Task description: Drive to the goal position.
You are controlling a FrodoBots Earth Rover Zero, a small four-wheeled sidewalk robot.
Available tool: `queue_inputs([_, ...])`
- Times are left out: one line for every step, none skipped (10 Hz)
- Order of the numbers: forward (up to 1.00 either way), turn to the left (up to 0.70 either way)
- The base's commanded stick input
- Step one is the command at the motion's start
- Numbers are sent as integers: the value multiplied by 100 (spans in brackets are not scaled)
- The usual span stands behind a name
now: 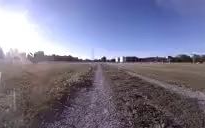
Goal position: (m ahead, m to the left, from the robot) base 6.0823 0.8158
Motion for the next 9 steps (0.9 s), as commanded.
queue_inputs([50, 0])
queue_inputs([50, 0])
queue_inputs([50, 0])
queue_inputs([50, 0])
queue_inputs([50, 0])
queue_inputs([50, 0])
queue_inputs([50, 0])
queue_inputs([50, 0])
queue_inputs([50, 0])
